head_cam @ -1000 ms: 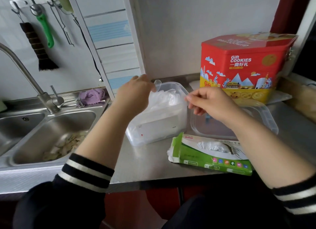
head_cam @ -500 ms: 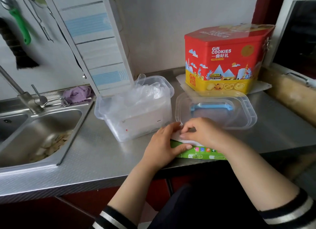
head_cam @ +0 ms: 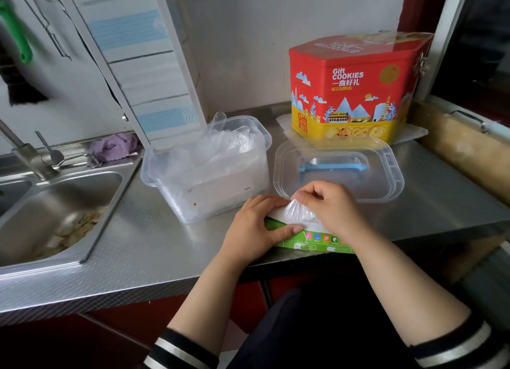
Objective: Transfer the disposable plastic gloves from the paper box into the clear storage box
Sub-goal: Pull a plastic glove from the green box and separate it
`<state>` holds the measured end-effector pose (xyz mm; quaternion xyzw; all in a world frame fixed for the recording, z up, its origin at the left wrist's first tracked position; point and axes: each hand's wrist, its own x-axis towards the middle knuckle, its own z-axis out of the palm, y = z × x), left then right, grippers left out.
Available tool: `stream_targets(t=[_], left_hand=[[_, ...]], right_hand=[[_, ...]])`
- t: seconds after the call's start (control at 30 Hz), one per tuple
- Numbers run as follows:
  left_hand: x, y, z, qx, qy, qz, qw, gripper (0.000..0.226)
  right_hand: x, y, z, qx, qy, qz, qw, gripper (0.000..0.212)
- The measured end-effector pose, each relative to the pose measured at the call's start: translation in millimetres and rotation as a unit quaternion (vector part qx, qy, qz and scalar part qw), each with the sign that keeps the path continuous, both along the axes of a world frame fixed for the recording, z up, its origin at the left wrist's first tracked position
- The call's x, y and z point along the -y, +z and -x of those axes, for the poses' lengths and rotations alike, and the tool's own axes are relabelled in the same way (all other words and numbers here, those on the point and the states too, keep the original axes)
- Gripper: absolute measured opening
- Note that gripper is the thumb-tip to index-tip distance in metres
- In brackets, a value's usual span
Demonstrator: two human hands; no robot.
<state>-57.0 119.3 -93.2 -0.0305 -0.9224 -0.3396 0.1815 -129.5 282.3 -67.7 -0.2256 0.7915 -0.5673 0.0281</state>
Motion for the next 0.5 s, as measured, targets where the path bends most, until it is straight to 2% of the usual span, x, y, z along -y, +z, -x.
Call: stream_targets(t=[0.03, 0.1, 0.13, 0.2, 0.27, 0.33, 0.37, 0.5], left_hand=[[0.1, -0.8, 0.4, 0.001, 0.0, -0.001, 1.0, 0.063], [0.6, -1.4, 1.0, 0.006, 0.0, -0.002, 1.0, 0.063], [1.0, -1.1, 1.1, 0.01, 0.0, -0.003, 1.0, 0.062], [0.7, -0.7, 0.9, 0.014, 0.003, -0.007, 1.0, 0.06], [0.2, -0.2, 0.4, 0.014, 0.005, -0.009, 1.0, 0.06], [-0.4, -0.3, 0.1, 0.013, 0.003, -0.011, 1.0, 0.06], [-0.6, 0.1, -0.4, 0.013, 0.003, -0.013, 1.0, 0.06], [-1.0, 1.9, -1.3, 0.011, 0.0, -0.016, 1.0, 0.057]], right_hand=[[-2.2, -0.6, 2.3, 0.031, -0.013, 0.052, 0.998, 0.015], [-7.7, 5.1, 1.3, 0.142, -0.032, 0.202, 0.968, 0.019], [-9.6, 6.5, 0.5, 0.169, -0.037, 0.24, 0.955, 0.02], [-7.7, 7.5, -2.6, 0.122, -0.011, 0.208, 0.97, 0.014], [-1.4, 2.7, -4.4, 0.05, 0.049, 0.087, 0.994, 0.007], [3.2, -4.7, -3.9, 0.004, 0.073, -0.054, 0.996, 0.023], [4.2, -6.3, -3.1, -0.011, 0.064, -0.085, 0.994, 0.02], [2.2, -6.1, -2.3, 0.016, 0.051, -0.013, 0.999, 0.018]])
